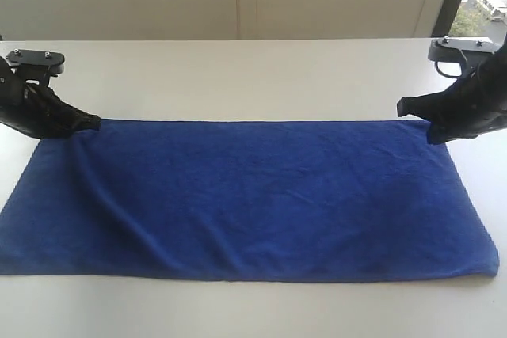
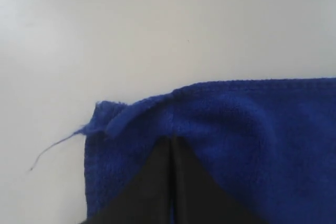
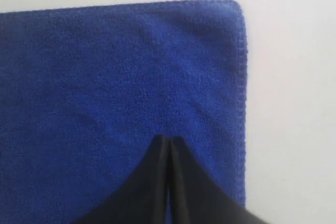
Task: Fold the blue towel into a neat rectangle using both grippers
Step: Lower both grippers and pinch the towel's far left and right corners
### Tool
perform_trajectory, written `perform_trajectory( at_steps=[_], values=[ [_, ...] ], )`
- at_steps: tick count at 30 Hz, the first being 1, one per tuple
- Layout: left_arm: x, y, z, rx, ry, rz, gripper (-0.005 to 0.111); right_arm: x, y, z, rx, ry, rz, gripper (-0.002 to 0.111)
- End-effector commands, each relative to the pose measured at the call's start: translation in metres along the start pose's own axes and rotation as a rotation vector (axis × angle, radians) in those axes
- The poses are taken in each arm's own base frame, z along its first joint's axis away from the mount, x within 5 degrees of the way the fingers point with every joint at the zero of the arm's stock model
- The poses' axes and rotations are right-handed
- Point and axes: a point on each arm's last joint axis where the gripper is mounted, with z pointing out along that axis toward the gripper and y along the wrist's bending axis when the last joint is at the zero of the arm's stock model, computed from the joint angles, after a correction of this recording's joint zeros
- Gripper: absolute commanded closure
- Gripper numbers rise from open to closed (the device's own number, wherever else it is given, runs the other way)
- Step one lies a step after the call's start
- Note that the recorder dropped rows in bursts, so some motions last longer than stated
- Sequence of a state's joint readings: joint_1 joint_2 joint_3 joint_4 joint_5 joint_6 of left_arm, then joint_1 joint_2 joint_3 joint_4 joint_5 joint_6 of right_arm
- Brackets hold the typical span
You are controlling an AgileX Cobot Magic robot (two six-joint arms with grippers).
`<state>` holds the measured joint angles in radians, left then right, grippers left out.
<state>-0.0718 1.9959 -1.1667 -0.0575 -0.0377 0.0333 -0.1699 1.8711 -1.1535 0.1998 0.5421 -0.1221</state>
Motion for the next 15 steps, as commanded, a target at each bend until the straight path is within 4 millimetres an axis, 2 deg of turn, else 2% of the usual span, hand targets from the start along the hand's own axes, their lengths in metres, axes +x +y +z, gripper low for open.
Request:
perform_trajectory(
  at_steps=[1, 5, 8, 12, 15],
  values=[
    [-0.002, 0.000, -0.001, -0.003, -0.022, -0.003, 0.107, 0.004, -0.002, 0.011, 0.004, 0.025, -0.011, 0.108],
    [-0.001, 0.000, 0.000, -0.002, -0.012, 0.012, 0.107, 0.009, -0.004, 0.028, 0.009, 0.063, -0.010, 0.108],
    [-0.002, -0.001, -0.006, 0.002, -0.005, 0.020, 0.107, 0.007, -0.005, 0.028, 0.014, 0.052, -0.017, 0.108],
    [-0.014, -0.002, -0.039, 0.015, -0.001, 0.046, 0.107, 0.005, -0.001, 0.005, 0.004, 0.057, -0.025, 0.108],
    [-0.015, -0.003, -0.058, 0.031, 0.042, 0.056, 0.107, 0.009, 0.001, -0.011, -0.006, 0.092, -0.029, 0.108]
  ],
)
